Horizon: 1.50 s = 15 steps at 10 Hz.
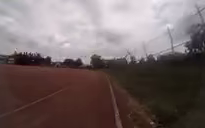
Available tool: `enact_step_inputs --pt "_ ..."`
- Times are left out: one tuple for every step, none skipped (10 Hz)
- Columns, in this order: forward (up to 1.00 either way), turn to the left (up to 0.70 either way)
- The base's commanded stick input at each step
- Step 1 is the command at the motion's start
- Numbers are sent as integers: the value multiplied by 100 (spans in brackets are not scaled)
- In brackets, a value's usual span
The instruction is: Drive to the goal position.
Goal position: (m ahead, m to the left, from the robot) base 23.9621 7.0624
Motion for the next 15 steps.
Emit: enact_step_inputs --pt "70 0" --pt "70 0" --pt "70 0" --pt "70 0" --pt "70 0" --pt "70 0" --pt "70 0" --pt "70 0" --pt "70 0" --pt "70 0" --pt "70 0" --pt "70 0" --pt "70 0" --pt "70 0" --pt "70 0"
